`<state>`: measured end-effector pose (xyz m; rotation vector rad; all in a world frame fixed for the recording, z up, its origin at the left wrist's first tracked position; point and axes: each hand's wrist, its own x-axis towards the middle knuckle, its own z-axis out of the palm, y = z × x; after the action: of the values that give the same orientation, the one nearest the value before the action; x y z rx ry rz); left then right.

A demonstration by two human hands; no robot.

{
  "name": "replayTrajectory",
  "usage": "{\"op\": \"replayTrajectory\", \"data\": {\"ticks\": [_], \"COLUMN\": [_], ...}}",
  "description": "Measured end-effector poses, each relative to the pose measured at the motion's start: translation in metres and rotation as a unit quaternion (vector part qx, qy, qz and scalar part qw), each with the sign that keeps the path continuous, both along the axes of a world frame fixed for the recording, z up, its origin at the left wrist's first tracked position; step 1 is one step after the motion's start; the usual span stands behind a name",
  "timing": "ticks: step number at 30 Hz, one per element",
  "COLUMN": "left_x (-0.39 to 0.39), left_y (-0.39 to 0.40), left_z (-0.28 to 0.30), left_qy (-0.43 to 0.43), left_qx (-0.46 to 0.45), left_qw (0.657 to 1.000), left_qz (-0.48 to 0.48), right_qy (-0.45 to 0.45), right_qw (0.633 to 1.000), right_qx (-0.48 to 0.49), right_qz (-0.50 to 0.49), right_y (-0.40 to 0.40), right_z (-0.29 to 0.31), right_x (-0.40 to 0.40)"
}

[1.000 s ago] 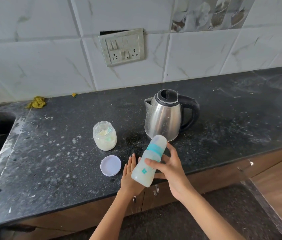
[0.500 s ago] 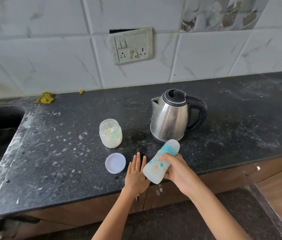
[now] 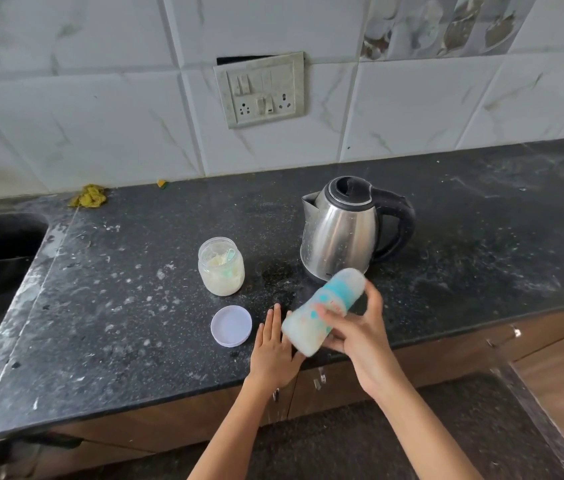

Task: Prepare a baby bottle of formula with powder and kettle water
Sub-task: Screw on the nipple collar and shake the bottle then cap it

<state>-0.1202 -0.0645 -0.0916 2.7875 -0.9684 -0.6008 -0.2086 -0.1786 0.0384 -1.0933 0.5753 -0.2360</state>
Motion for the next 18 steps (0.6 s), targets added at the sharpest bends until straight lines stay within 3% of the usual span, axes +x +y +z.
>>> {"op": "replayTrajectory", "data": {"ticks": [2,4,6,10,13,18], "left_x": [-0.003,-0.001,0.000,-0.001,0.004,-0.001], "left_y": [0.000,0.001,0.002,0.003,0.007,0.002], "left_z": [0.002,0.003,0.000,0.001,-0.009,-0.007], "left_qy": [0.001,-0.025,-0.020,-0.006,-0.052,-0.007], "left_qx": [-0.025,-0.013,-0.063,-0.058,-0.046,-0.034], "left_qw": [1.000,1.000,0.997,0.998,0.997,0.999], "left_qz": [0.012,0.001,0.032,0.007,-0.018,0.000], "right_qy": [-0.012,0.003,0.011,-0.009,0.012,-0.006], "right_qw": [0.998,1.000,0.997,1.000,0.998,0.998], "right_qx": [0.029,0.009,-0.009,0.016,-0.008,0.037], "right_qz": [-0.049,0.030,0.077,-0.022,0.067,-0.055], "right_y": [-0.004,0.001,0.009,0.006,0.014,0.008], "right_z": [0.000,0.002,0.004,-0.002,0.001,-0.004], "right_x": [0.001,-0.004,-0.009,-0.004,-0.007,-0.002]}}
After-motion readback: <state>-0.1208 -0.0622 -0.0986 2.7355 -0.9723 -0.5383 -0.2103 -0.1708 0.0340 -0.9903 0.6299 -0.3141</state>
